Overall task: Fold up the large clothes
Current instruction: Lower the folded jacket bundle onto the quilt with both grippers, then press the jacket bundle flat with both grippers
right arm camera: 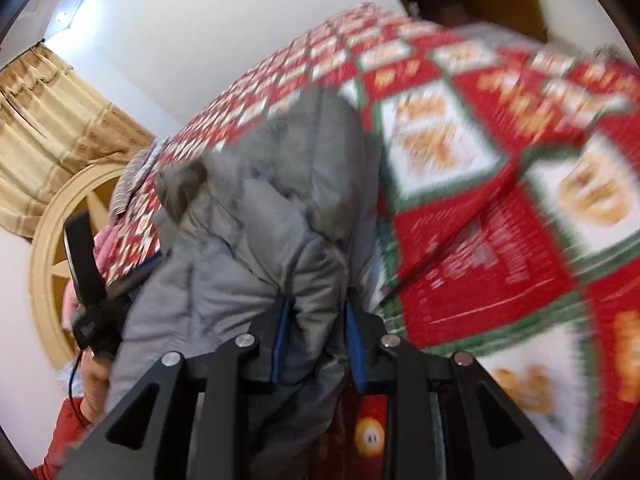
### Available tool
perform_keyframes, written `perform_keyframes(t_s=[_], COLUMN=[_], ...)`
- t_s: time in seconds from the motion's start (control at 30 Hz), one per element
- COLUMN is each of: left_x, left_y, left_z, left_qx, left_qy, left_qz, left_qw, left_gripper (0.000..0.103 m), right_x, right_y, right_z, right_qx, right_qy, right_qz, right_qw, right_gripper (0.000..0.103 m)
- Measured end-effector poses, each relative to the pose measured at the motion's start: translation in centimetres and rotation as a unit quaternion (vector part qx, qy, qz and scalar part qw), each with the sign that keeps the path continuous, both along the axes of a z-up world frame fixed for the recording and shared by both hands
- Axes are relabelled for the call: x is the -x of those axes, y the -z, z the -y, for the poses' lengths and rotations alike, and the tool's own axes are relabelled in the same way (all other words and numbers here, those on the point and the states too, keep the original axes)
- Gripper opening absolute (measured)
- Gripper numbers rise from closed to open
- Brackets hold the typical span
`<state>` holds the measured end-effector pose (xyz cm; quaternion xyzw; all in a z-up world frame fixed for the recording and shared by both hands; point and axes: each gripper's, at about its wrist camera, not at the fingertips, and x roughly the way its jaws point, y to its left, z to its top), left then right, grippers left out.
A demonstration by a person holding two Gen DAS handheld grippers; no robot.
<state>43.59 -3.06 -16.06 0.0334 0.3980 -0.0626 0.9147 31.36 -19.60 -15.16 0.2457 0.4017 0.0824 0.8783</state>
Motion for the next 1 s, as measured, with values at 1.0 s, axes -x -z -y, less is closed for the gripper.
perform_keyframes(t_s=[1.0], left_x=[-3.7], left_y=[1.0], left_z=[-2.0], left_qx=[0.004], left_qy=[-0.050], left_qz=[0.000], left_qw=[0.9988], left_gripper=[0.102], right_x=[-8.0], right_y=[2.3], right_z=[-4.7], right_qx=[0.164], right_qy=[0.140], right_qz=[0.015], right_qw=[0.976], right_gripper=[0.029])
